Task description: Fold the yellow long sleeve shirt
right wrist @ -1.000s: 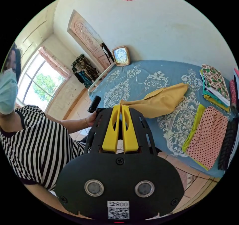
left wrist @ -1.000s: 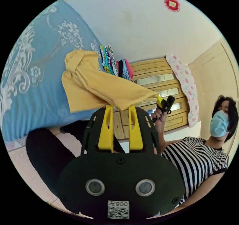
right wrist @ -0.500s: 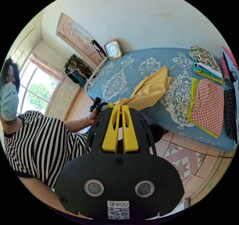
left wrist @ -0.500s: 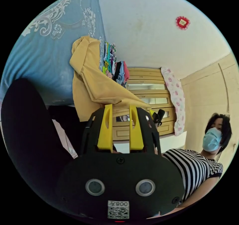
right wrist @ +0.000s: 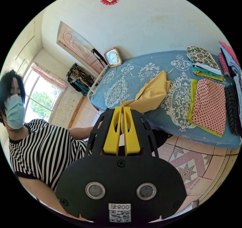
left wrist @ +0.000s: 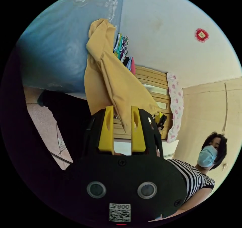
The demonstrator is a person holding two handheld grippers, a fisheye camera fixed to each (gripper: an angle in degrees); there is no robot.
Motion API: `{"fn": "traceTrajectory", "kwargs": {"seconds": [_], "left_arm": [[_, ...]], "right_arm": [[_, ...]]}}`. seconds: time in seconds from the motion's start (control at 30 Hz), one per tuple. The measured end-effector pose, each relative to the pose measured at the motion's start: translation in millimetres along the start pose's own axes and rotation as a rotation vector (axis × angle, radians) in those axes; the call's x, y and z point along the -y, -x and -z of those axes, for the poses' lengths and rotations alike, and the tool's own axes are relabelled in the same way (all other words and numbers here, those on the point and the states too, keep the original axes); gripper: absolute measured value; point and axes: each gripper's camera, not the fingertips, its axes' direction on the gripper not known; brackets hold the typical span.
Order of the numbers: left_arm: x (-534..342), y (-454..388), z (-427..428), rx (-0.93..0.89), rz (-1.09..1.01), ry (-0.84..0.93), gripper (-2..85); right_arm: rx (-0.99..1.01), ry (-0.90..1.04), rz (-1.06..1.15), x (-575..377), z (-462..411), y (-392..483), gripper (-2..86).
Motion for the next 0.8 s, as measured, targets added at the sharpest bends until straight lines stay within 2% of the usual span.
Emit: {"fn": "traceTrajectory", "kwargs": {"seconds": [0.13, 0.27, 0.37, 0.57, 0.7, 0.8], "left_arm": [[1.7, 2.4, -26.9, -0.043, 0.021, 0.033, 9.8], [10.0, -1.9, -60.0, -0.075, 0.019, 0.079, 3.1], [7.1, -22.6, -63.7, -0.052, -0.044, 0.056, 1.5], [1.8, -65.0, -70.5, -0.051, -0.137, 0.002, 0.6], [4.8, -85.6, -97.7, -0.001, -0.175, 0.038, 0.5], [7.4, -92.2, -120.4, -0.030, -0.170, 0.043, 0.5]], "right_arm": [[0.002, -0.001, 0.002, -10.9, -11.5, -17.4, 0.7], [-0.015, 0.005, 0.002, -21.3, -20.9, -30.8, 0.8], [-0.089, 0.009, -0.026, -33.0, -24.4, -48.9, 1.3], [-0.238, -0.035, -0.230, -81.4, -35.4, -113.7, 3.8], [-0.327, -0.035, -0.144, -97.3, -75.7, -83.1, 7.7], [-0.361, -0.011, -0.031, -99.6, -127.4, -55.7, 8.3]]}}
